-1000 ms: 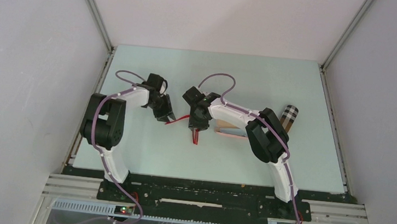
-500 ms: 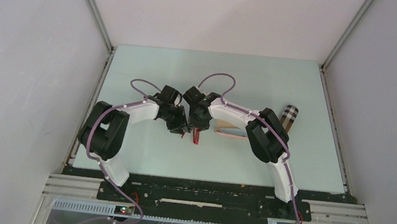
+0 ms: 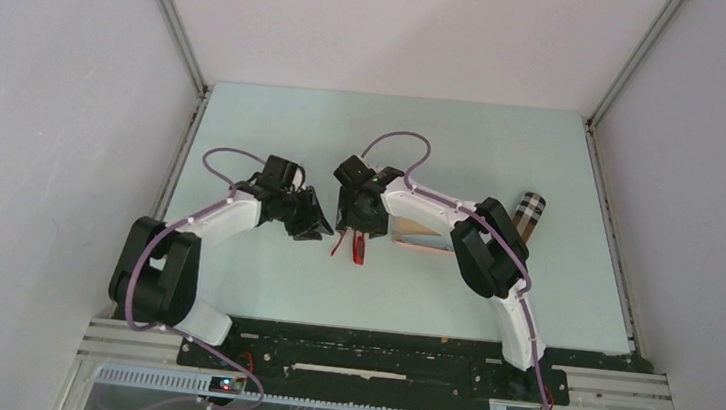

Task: Organize the sunglasses
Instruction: Move the sunglasses case at the center of the board, then pick up the sunglasses from the center of the board.

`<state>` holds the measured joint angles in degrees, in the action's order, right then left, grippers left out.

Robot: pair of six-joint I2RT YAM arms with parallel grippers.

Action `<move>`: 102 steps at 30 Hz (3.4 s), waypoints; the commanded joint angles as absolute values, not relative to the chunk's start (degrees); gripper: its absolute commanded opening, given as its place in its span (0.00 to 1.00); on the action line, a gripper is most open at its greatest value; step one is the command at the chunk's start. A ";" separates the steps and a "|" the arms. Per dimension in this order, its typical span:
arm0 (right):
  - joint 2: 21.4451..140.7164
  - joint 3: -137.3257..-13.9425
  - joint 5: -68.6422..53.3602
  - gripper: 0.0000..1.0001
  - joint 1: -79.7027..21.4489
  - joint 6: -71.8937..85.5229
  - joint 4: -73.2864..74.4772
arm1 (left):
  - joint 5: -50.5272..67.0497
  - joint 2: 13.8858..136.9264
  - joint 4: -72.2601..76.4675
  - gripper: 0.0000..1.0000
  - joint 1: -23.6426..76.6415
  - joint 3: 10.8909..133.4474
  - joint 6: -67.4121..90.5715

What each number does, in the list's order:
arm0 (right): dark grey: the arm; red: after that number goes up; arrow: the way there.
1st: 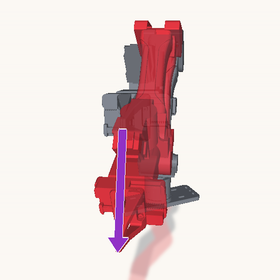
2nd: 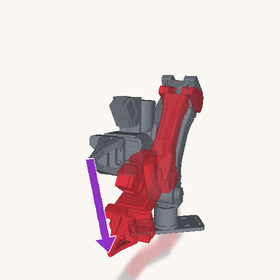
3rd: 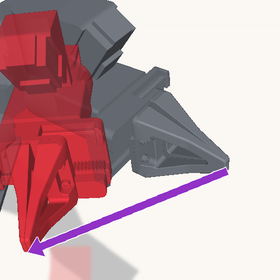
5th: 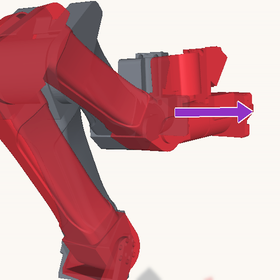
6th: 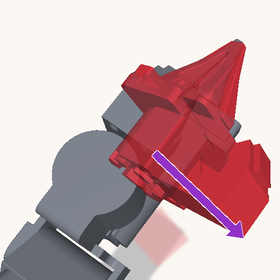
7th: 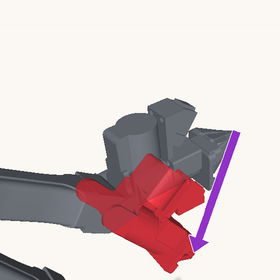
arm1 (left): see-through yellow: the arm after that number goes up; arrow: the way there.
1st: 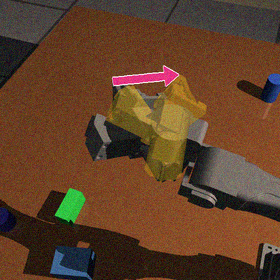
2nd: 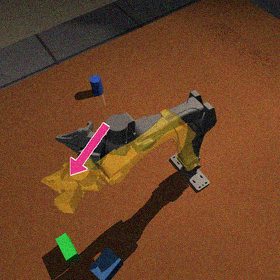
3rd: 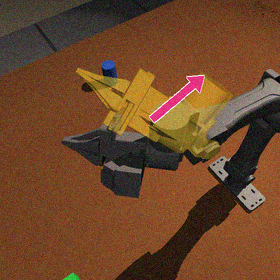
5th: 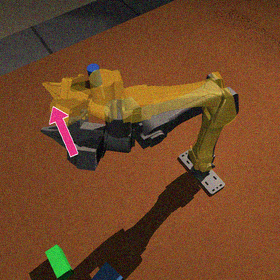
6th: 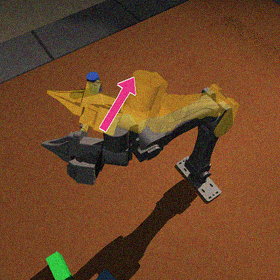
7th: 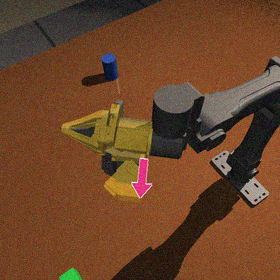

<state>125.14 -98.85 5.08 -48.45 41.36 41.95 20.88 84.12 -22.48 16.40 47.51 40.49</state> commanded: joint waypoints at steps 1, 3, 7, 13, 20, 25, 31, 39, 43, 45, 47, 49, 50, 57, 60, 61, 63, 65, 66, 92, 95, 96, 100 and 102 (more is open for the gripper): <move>122.68 -102.98 7.18 0.77 -49.47 41.44 42.66 | 21.37 78.02 -23.94 0.40 12.55 44.64 39.31; 124.11 -104.97 9.31 0.78 -49.80 42.36 44.29 | 20.85 76.33 -24.29 0.40 10.74 44.33 38.92; 128.23 -110.80 13.43 0.78 -50.30 43.37 49.85 | 20.81 75.47 -24.86 0.40 8.23 44.14 38.14; 131.14 -113.85 15.10 0.78 -51.04 43.59 52.62 | 20.57 75.07 -24.57 0.40 7.40 43.22 37.88; 131.35 -111.79 14.85 0.78 -51.81 44.20 52.67 | 20.83 75.62 -23.46 0.40 7.30 42.41 38.06; 132.18 -110.93 13.23 0.71 -52.28 44.40 51.35 | 21.50 75.94 -23.05 0.40 7.30 42.09 37.97; 132.36 -110.67 12.75 0.64 -52.47 43.82 50.65 | 21.95 76.27 -22.88 0.40 7.30 41.77 37.81; 133.00 -111.04 13.14 0.69 -52.65 43.55 50.70 | 22.74 76.41 -22.76 0.40 7.30 41.93 37.53; 133.06 -111.46 13.85 0.74 -52.65 43.59 50.87 | 22.76 76.07 -22.81 0.40 7.30 41.83 37.53; 133.39 -111.84 14.15 0.74 -52.65 43.68 51.14 | 22.88 76.11 -22.77 0.40 7.30 41.91 37.53; 133.49 -112.21 13.78 0.75 -52.65 44.02 51.30 | 22.94 76.11 -22.83 0.40 7.32 42.00 37.53; 132.98 -111.94 12.85 0.75 -52.67 44.14 50.46 | 22.94 75.90 -22.96 0.40 7.31 42.03 37.45; 132.62 -111.69 12.31 0.75 -52.65 44.24 49.98 | 22.90 75.75 -23.13 0.40 7.30 42.15 37.37; 131.57 -111.60 10.28 0.77 -52.57 44.67 48.14 | 22.39 75.59 -23.47 0.40 7.30 42.21 37.05; 131.81 -111.70 10.28 0.77 -52.47 45.07 48.17 | 22.07 75.49 -23.45 0.40 7.34 42.06 36.93; 131.92 -111.64 10.51 0.77 -52.47 45.21 48.19 | 21.94 75.50 -23.53 0.40 7.30 41.97 36.92; 132.45 -112.10 11.55 0.77 -52.47 45.70 48.88 | 21.60 75.57 -23.56 0.40 7.30 41.84 36.83; 133.83 -113.55 13.33 0.76 -52.55 46.07 50.73 | 21.46 75.59 -23.55 0.40 7.29 41.75 36.83; 134.59 -114.97 14.42 0.76 -52.72 46.36 51.98 | 21.32 75.59 -23.55 0.40 7.31 41.75 36.83; 127.72 -106.39 15.84 0.41 -54.62 43.51 48.26 | 21.40 76.88 -22.70 0.39 7.21 41.46 36.83; 127.48 -106.26 15.52 0.40 -54.35 42.59 48.25 | 21.60 77.03 -22.59 0.39 7.21 41.39 36.83; 127.07 -105.96 15.28 0.40 -54.21 42.33 48.03 | 21.70 77.07 -22.60 0.39 7.25 41.35 36.83; 122.48 -101.92 11.90 0.39 -52.54 40.33 44.35 | 22.17 77.26 -22.18 0.40 7.21 41.41 36.91; 118.98 -98.04 9.09 0.39 -51.21 38.42 40.86 | 22.68 77.66 -21.83 0.40 7.29 41.40 37.07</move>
<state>128.09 -102.67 13.23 -53.17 42.17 46.13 21.30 77.06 -24.01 7.73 42.17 37.95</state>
